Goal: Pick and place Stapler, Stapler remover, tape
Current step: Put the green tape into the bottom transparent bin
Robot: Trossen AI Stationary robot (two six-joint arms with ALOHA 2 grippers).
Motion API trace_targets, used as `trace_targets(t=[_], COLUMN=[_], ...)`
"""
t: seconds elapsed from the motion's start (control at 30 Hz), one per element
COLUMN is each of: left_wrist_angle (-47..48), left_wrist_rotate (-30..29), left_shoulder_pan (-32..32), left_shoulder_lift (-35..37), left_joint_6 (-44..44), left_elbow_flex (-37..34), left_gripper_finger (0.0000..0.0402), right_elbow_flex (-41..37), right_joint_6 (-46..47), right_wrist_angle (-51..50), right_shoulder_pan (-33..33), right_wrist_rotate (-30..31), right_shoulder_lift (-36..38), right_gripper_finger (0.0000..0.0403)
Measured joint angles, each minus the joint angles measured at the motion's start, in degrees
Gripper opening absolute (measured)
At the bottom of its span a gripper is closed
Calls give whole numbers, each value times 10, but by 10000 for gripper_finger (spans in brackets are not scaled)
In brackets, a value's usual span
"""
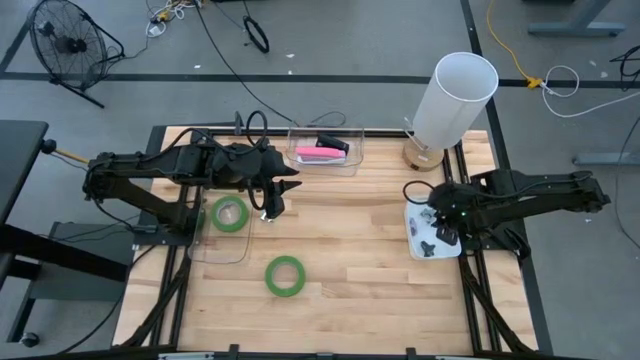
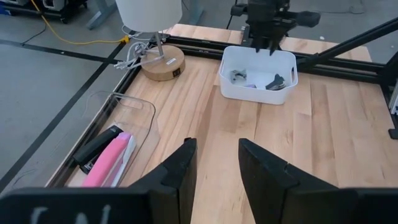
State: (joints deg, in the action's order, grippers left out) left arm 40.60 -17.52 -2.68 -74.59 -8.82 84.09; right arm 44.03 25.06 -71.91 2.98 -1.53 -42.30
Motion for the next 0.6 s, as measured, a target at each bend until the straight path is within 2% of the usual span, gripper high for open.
trace_targets(t=[0.2,0.37,0.6], left_wrist_angle=[0,0,0], left_wrist_rotate=[0,0,0], left_shoulder_pan=[0,0,0], left_shoulder_lift=[0,0,0], left_joint_6=[0,0,0], left_elbow_flex=[0,0,0], left_gripper_finger=[122,122,122], right_elbow_flex=[0,0,0], right_joint_6=[-2,-7,-61], right_wrist_angle=[130,289,495], right_shoulder_pan=[0,0,0], right_wrist_rotate=[-54,-56,-54], right_shoulder_lift=[0,0,0], right_gripper_finger=[137,124,120])
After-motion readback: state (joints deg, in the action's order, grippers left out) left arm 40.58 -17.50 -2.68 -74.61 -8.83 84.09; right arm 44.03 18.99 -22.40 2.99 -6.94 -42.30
